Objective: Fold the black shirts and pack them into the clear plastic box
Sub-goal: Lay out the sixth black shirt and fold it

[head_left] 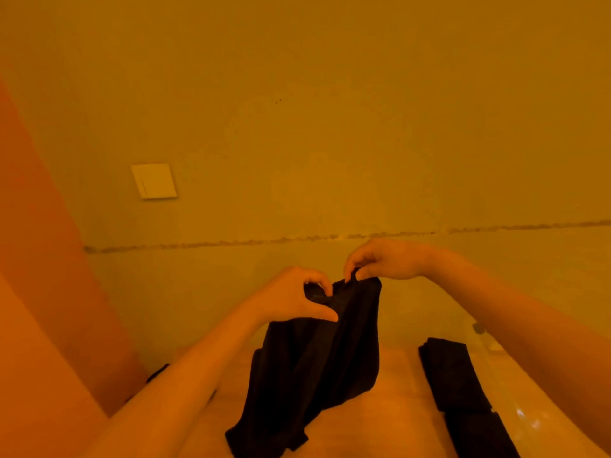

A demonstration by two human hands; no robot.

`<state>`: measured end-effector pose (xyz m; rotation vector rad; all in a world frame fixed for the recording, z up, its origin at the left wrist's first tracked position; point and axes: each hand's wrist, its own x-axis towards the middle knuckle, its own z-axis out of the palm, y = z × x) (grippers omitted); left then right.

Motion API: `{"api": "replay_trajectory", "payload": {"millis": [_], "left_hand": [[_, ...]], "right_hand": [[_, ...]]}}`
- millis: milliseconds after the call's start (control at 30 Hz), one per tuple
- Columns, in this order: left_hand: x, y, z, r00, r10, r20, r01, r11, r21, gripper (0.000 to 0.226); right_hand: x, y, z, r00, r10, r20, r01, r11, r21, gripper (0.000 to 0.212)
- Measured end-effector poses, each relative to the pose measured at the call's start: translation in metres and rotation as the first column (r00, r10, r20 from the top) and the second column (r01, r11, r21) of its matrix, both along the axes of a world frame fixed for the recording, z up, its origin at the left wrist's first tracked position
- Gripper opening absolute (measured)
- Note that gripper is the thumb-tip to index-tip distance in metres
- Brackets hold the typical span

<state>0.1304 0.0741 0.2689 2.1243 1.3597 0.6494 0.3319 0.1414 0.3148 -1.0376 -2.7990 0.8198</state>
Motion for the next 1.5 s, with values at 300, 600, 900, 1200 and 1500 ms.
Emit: {"api": "replay_trajectory", "payload": {"millis": [300, 600, 900, 1200, 1500], "left_hand": [[0.036, 0.009, -0.03, 0.869, 0.23, 0.438, -0.256, 0.967, 0.0, 0.021], [0.042, 0.013, -0.027, 0.64, 0.326, 0.696, -0.303, 0.939, -0.162, 0.023], [0.044, -0.005, -0.022, 0.57, 0.267, 0.777, 0.024, 0.94, -0.341, 0.019], [0.022, -0.014, -0.06, 0.829, 0.165, 0.534, 0.165, 0.84, -0.517, 0.016], [-0.109, 0.023, -0.01, 0.908, -0.108, -0.405, -0.018, 0.956, -0.294, 0.016]], "right_hand": [[-0.013, 0.009, 0.019, 0.997, -0.038, -0.064, 0.035, 0.998, -0.046, 0.02], [-0.003, 0.023, 0.047, 0.994, -0.042, 0.101, 0.04, 0.999, 0.021, 0.018], [0.013, 0.031, 0.063, 0.993, -0.113, 0.011, 0.114, 0.993, -0.027, 0.021], [0.033, 0.039, 0.081, 0.954, -0.178, -0.242, 0.13, 0.971, -0.199, 0.018], [0.084, 0.058, 0.071, 0.802, -0.349, -0.485, 0.083, 0.869, -0.488, 0.038]]}}
